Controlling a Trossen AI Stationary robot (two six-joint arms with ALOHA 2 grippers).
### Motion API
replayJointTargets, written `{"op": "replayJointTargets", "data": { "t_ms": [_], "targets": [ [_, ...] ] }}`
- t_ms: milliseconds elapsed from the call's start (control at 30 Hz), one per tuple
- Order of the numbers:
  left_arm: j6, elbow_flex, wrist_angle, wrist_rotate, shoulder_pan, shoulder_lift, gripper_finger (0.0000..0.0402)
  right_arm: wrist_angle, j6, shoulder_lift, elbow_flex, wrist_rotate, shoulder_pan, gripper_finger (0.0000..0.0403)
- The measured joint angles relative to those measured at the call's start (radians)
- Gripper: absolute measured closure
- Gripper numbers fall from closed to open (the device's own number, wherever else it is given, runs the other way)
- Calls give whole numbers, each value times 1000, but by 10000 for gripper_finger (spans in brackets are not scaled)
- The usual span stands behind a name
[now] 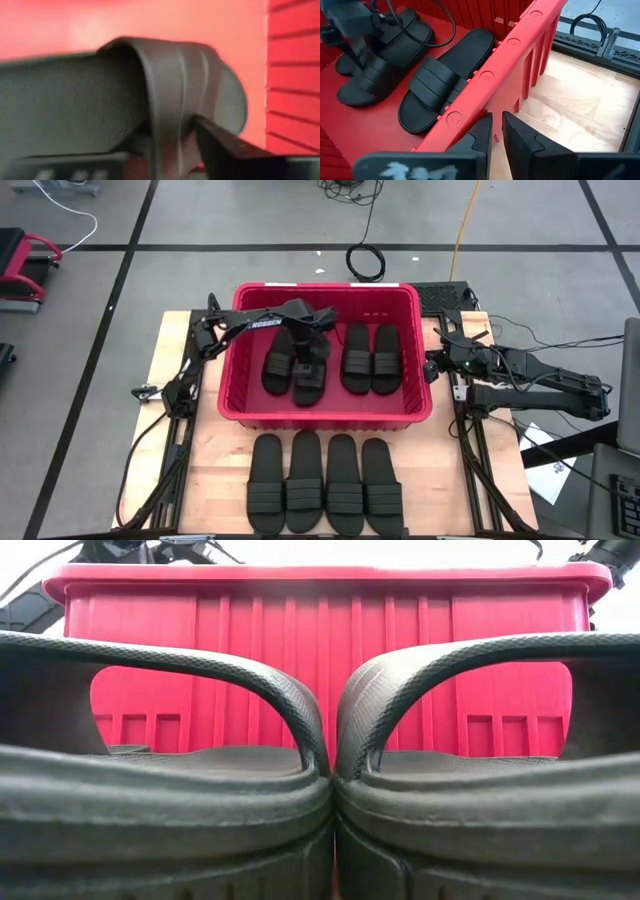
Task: Pick and place slides into bin
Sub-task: Adjust the black slides in the red bin
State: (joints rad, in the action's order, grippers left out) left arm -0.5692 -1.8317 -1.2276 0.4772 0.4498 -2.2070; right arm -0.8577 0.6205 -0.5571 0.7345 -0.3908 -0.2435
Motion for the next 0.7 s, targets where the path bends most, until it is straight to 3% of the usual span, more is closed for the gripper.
{"op": "replayJointTargets", "data": {
  "t_ms": [67,133,267,700],
  "targets": [
    [-13,-42,3,-1,-4,0,351,0,-3,0,0,0,0,364],
    [-24,-86,4,0,-4,0,386,0,-4,0,0,0,0,364],
    [-51,-160,20,-37,-1,-6,396,1,-5,0,0,0,0,364],
    [-85,-170,23,-7,-20,-40,400,1,-15,0,0,7,0,364]
  ]
}}
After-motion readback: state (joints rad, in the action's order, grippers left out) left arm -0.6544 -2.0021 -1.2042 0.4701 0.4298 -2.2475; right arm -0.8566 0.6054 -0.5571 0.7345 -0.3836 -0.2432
